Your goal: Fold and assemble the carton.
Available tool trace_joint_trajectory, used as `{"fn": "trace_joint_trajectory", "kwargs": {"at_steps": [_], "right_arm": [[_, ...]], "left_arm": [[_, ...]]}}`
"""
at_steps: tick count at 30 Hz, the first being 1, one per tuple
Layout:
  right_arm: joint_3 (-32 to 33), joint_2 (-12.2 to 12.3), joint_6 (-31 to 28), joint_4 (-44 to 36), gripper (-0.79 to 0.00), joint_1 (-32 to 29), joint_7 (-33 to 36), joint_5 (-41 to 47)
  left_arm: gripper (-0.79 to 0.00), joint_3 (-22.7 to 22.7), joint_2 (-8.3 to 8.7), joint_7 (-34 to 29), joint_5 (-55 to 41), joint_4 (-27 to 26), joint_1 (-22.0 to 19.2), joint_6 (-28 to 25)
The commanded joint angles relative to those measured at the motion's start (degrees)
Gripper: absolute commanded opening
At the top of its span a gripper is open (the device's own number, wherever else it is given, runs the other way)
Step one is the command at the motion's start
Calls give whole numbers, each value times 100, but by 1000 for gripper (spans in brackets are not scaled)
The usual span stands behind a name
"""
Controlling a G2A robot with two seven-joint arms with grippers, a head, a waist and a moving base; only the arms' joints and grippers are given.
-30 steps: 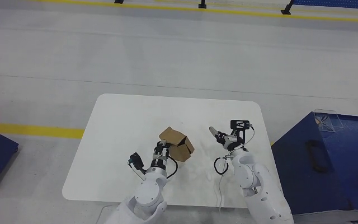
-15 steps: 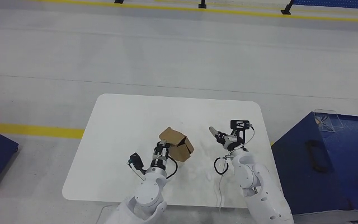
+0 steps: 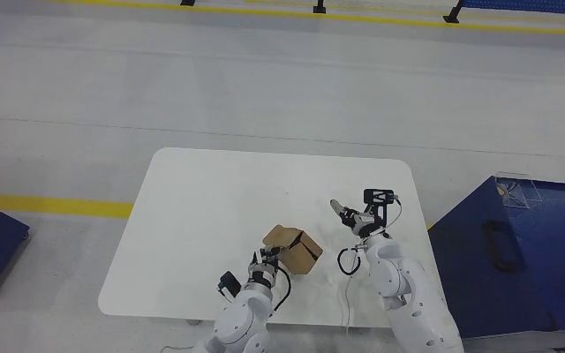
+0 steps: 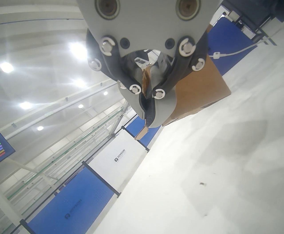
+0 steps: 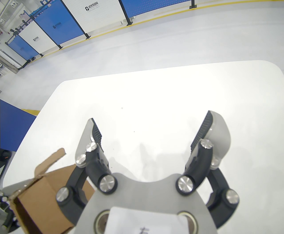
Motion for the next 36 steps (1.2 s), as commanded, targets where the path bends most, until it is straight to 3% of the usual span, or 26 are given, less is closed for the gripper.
{"fn": "trace_joint_trajectory", "kwargs": {"at_steps": [1, 5, 17, 28, 33, 34, 35, 36], "right_arm": [[0, 0, 0, 0, 0, 0, 0, 0], [-39, 24, -392, -70, 0, -107, 76, -85], [-334, 95, -1397, -22, 0, -437, 24, -839], [-864, 1, -755, 505, 0, -299, -258, -1458], [-1005, -39, -541, 674, 0, -210, -350, -1610], [-1019, -44, -524, 688, 0, -201, -360, -1614], [-1027, -47, -516, 692, 0, -198, -365, -1615], [-1039, -52, -501, 685, 0, -200, -375, -1621]], "left_arm": [[-785, 160, -70, 105, 293, 380, -127, -204], [-785, 379, -211, 185, 426, 832, -302, -451], [-785, 383, -474, 484, 319, 1249, -426, -613], [-785, 311, -625, 551, 551, 1459, -329, -813], [-785, 288, -657, 470, 659, 1476, -216, -569], [-459, 285, -659, 415, 687, 1441, -188, -512], [-71, 265, -658, 411, 708, 1423, -166, -504], [0, 213, -655, 376, 735, 1358, -111, -515]]}}
